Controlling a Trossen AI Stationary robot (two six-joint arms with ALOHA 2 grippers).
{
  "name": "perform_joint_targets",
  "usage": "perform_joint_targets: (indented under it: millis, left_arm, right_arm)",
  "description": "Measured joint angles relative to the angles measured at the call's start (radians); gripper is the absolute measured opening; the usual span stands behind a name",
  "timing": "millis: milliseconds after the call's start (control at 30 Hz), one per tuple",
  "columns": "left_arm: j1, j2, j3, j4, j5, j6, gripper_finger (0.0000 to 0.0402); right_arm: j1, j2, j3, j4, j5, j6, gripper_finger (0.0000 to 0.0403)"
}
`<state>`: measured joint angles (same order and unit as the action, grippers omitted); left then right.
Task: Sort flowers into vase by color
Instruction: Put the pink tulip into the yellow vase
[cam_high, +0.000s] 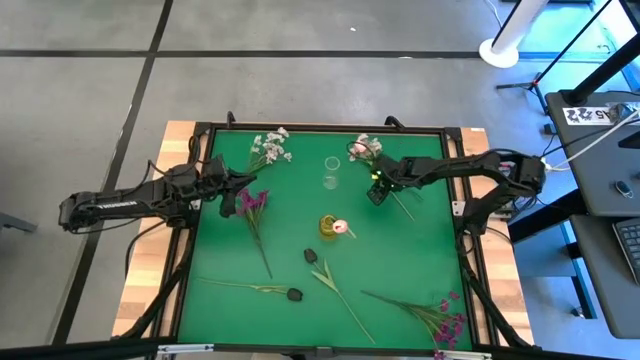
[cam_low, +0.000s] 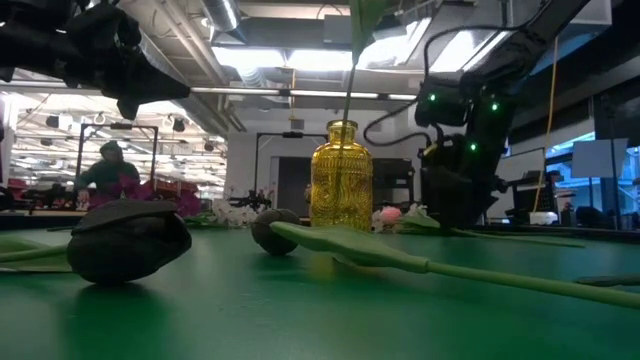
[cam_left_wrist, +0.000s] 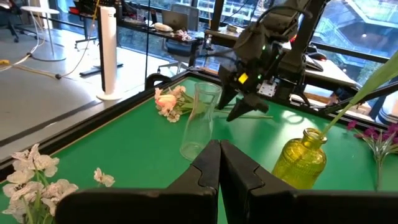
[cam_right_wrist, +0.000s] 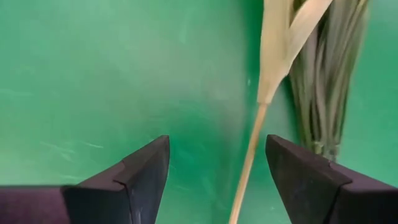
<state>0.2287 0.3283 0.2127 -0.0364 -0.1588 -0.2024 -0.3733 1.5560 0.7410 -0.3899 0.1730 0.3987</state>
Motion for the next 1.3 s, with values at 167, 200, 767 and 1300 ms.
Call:
perform_joint_targets:
  millis: [167,200,767,1300]
  left_arm:
    - [0.0,0.0,0.0,0.0,-0.008,0.0,0.0]
    - [0.0,0.0,0.0,-0.001,-0.008,0.0,0.0]
    - [0.0,0.0,0.0,-0.001,-0.009,-0.004,0.0]
    - [0.0,0.0,0.0,-0.049,-0.01,-0.039,0.0]
  right_arm:
    - [0.0,0.047,0.005,0.008,-0.006,-0.013,0.0256]
    - [0.0,0.048,0.005,0.008,-0.008,-0.014,0.0247]
    - [0.0,0.039,0.002,0.001,-0.084,-0.085,0.0013]
    - [0.0,-0.181,0.078,-0.193,-0.067,-0.084,0.0005]
